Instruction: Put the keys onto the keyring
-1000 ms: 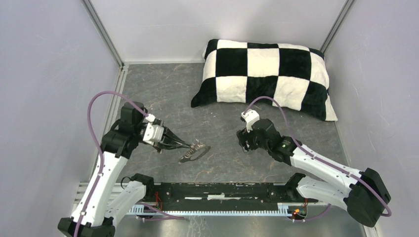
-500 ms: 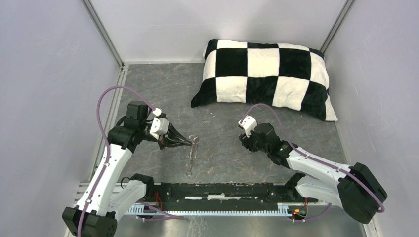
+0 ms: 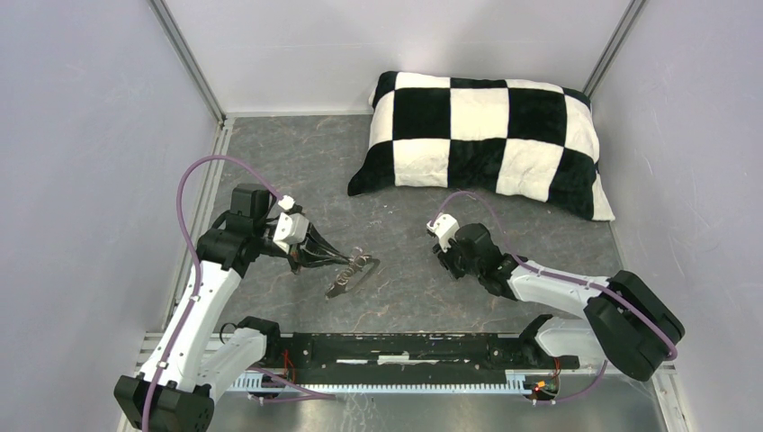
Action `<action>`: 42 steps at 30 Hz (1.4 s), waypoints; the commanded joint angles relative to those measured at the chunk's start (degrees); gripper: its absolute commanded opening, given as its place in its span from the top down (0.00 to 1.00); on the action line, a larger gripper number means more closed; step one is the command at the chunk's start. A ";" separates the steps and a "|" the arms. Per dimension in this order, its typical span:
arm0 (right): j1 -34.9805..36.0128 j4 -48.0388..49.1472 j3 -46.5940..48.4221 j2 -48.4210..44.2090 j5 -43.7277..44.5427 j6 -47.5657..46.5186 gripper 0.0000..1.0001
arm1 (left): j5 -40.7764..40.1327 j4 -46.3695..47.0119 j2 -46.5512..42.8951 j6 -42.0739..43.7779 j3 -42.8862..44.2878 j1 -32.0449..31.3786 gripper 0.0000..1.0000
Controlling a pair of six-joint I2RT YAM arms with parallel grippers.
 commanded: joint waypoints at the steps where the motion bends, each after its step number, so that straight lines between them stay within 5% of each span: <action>1: -0.59 2.98 1.06 0.83 -1.06 0.53 0.64 | 1.77 0.58 -0.38 1.97 0.89 0.38 0.98; 20: -1.59 5.19 0.75 2.78 -1.42 2.50 0.70 | 1.16 0.48 -1.72 1.74 0.90 0.43 0.98; 32: -1.94 5.71 1.53 0.28 -1.40 1.12 1.00 | 1.15 0.50 -2.51 0.92 1.05 0.42 0.98; 42: -1.99 3.73 1.82 -11.68 -15.41 0.15 0.99 | 1.07 0.38 -3.21 -0.37 0.83 0.40 0.98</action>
